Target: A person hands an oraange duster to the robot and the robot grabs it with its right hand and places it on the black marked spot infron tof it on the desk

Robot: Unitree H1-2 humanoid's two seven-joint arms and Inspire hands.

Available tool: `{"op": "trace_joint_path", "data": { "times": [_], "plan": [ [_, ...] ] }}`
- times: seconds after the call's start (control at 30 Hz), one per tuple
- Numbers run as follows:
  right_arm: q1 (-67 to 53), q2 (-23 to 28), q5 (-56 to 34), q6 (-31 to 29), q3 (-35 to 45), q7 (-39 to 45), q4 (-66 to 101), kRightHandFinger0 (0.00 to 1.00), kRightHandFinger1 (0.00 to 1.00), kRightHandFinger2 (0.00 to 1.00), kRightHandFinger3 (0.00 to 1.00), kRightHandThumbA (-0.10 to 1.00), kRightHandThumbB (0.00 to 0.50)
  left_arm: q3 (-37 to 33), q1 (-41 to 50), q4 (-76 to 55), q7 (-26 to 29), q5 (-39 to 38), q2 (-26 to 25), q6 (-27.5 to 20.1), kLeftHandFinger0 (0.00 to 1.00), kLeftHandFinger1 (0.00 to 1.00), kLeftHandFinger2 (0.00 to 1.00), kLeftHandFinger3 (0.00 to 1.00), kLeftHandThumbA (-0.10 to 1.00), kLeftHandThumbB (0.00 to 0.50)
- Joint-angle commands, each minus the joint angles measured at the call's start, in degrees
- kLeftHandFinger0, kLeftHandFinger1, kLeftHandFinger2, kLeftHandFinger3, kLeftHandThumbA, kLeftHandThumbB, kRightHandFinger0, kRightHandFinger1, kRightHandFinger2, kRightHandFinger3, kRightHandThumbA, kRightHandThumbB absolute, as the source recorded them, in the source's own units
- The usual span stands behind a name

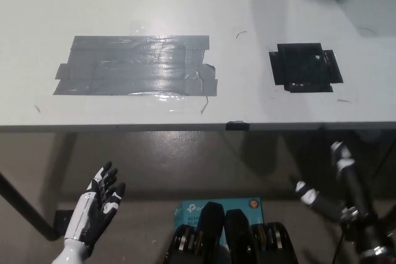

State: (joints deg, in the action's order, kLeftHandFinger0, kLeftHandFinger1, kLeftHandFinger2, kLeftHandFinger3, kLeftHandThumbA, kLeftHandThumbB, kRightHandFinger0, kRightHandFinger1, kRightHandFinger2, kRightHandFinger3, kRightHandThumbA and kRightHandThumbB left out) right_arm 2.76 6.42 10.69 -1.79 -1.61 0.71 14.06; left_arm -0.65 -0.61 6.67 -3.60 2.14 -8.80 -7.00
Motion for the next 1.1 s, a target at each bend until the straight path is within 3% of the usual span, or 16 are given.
{"op": "trace_joint_path", "data": {
  "times": [0.0,0.03,0.13,0.3,0.5,0.6,0.8,0.9,1.07],
  "plan": [
    [9.07,2.85,10.42,9.24,5.58,-2.02,16.53,1.0,1.0,1.0,1.0,0.93,0.287,-0.11,-0.5,-1.45,-0.38,0.49,-0.64,-1.96,1.0,1.0,1.0,1.0,0.72,0.206],
    [11.34,3.42,11.35,12.64,6.19,-0.92,18.87,1.0,1.0,1.0,1.0,0.95,0.3,-0.04,-0.51,-1.52,-0.47,0.32,-0.7,-2.04,1.0,1.0,1.0,1.0,0.72,0.204],
    [18.27,5.74,12.91,18.13,6.9,1.53,20.79,1.0,1.0,1.0,1.0,0.95,0.269,0.23,-1.14,-1.86,-0.37,0.31,-0.9,-1.37,1.0,1.0,1.0,1.0,0.72,0.21],
    [18.81,4.47,14.69,18.96,7.23,-0.34,20.18,1.0,1.0,1.0,1.0,0.98,0.259,0.16,3.0,-2.92,-1.67,-1.33,-1.15,-2.08,1.0,1.0,1.0,1.0,0.68,0.157],
    [24.12,6.84,16.1,20.17,7.73,-0.25,13.88,1.0,1.0,1.0,1.0,0.99,0.235,-0.05,-0.23,-0.92,-1.52,-1.23,0.02,0.18,1.0,1.0,1.0,1.0,0.65,0.188],
    [26.89,9.07,17.32,21.91,7.04,1.01,9.55,1.0,1.0,1.0,1.0,1.0,0.259,-0.28,0.31,0.29,-2.21,-1.5,-0.23,-2.57,1.0,1.0,1.0,1.0,0.68,0.173],
    [35.43,12.57,18.84,28.2,3.37,4.79,-0.16,1.0,1.0,1.0,1.0,1.0,0.328,-0.14,1.26,-1.63,-1.74,-0.93,0.07,-0.79,1.0,1.0,1.0,1.0,0.66,0.186],
    [40.82,11.47,19.88,28.72,4.16,10.16,-7.57,1.0,1.0,1.0,1.0,1.0,0.33,-0.26,0.43,-1.22,-2.05,-1.04,-0.02,-1.98,1.0,1.0,1.0,1.0,0.68,0.191],
    [48.21,10.78,21.11,28.72,3.34,15.27,-20.93,1.0,1.0,1.0,1.0,1.0,0.397,-0.24,0.05,-1.69,-2.12,-1.14,0.07,-1.93,1.0,1.0,1.0,1.0,0.67,0.188]
  ]
}}
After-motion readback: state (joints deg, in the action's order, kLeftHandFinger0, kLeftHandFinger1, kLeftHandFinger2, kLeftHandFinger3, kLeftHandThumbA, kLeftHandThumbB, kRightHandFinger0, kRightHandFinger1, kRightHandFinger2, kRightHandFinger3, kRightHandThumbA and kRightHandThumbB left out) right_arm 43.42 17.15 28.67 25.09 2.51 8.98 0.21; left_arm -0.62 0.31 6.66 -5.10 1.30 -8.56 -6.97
